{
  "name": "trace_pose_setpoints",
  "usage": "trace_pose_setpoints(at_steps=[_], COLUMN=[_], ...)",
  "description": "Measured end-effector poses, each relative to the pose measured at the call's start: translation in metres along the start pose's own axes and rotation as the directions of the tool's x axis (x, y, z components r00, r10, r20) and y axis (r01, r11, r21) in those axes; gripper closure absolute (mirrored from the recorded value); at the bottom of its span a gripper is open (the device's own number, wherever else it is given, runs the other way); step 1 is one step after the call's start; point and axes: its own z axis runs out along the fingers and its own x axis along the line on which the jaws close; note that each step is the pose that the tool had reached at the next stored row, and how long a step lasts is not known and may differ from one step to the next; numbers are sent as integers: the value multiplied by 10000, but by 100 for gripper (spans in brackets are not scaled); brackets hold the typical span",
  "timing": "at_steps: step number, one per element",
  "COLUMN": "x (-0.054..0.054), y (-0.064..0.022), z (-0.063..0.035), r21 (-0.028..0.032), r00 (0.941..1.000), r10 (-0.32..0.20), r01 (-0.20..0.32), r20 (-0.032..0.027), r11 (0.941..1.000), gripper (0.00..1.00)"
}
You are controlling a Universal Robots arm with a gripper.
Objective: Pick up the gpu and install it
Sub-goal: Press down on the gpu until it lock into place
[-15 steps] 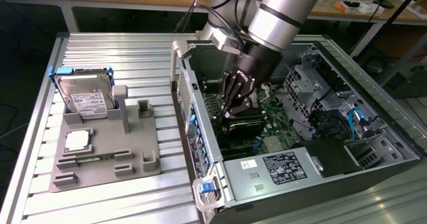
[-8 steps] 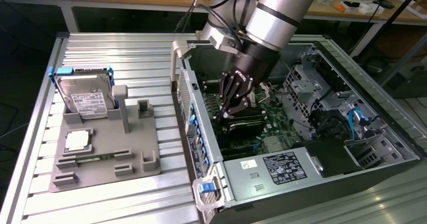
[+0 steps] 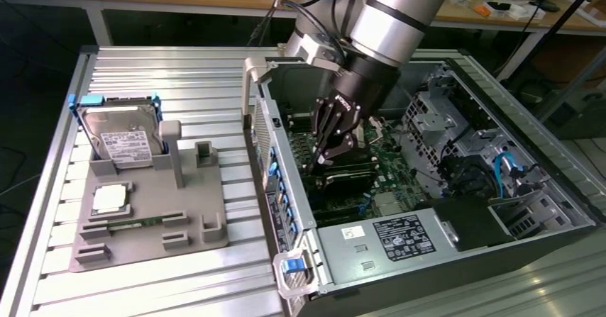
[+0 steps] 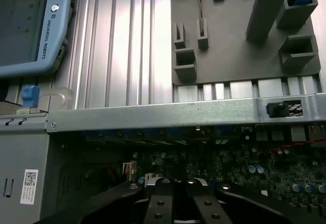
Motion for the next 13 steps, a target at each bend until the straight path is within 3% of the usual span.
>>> trace_pose_setpoints(at_steps=[3, 5, 7, 9, 11, 13], x=[-6, -18, -69, -123, -169, -184], y=[3, 5, 11, 16, 19, 20], z=[-8, -12, -24, -38, -49, -52], r21=[6, 53, 226, 413, 539, 566], r00=[10000, 10000, 9998, 9988, 9975, 9973], r10=[7, 24, 117, 256, 363, 383], r01=[-7, -24, -113, -239, -331, -347], r20=[-15, -33, -159, -406, -604, -633], r11=[10000, 10000, 9997, 9989, 9980, 9978], gripper=[89, 89, 89, 89, 89, 89])
